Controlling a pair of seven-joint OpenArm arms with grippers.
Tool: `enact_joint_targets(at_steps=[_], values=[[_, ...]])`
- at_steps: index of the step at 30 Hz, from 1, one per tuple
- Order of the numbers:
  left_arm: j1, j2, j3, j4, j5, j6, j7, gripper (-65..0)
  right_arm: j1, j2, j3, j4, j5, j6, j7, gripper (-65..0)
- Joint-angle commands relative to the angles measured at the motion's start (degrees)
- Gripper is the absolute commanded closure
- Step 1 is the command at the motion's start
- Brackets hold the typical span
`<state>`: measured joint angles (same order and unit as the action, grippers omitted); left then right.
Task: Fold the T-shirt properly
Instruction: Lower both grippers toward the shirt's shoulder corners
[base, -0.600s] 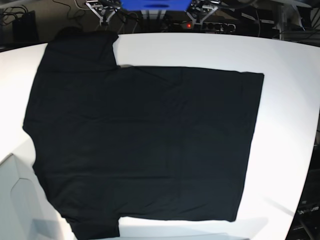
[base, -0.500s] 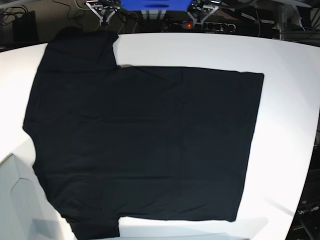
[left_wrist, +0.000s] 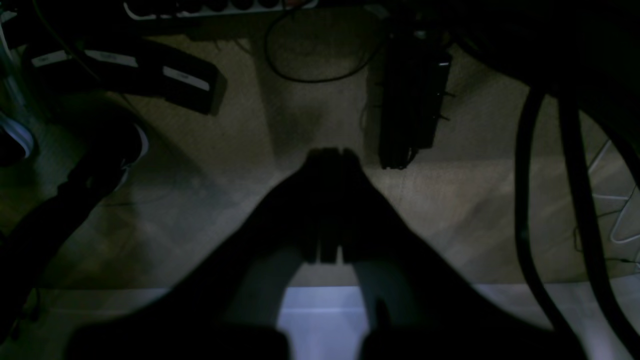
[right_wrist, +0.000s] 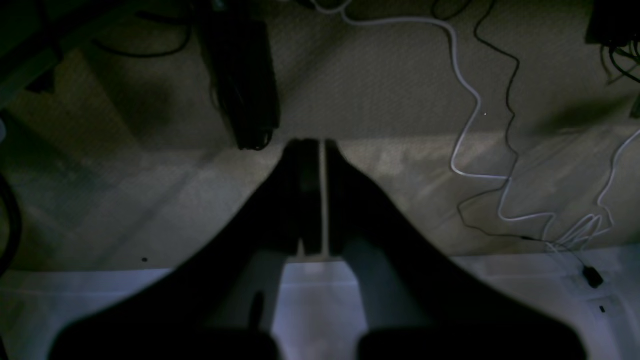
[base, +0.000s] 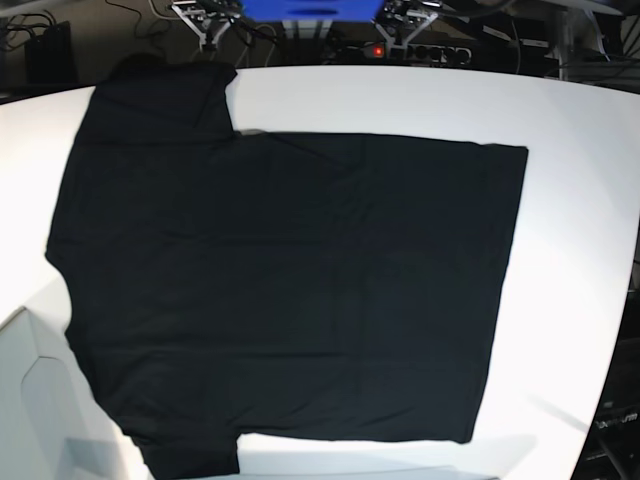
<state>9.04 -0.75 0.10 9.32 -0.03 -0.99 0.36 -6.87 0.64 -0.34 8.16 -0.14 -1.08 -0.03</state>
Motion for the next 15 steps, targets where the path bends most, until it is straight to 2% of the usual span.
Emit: enact_joint_targets(at_steps=[1,10,15], values=[[0.5,0.01,-0.05,0.04,-0.01,0.77,0.12,0.0,-0.38,0.1,-0.06,0.06,0.19,1.21,-0.1,0.0],[3.31,-0.34,-0.05,1.45,-0.01,0.77,-0.49,0.0,-2.84,0.1,-0.06,1.55,0.19,1.21,0.25,0.0],[13.86,-2.19,-0.14,17.27,-0.1,0.77,0.12,0.0,-13.21,0.1,-0.06,16.23,0.19,1.21,-0.19,0.0]])
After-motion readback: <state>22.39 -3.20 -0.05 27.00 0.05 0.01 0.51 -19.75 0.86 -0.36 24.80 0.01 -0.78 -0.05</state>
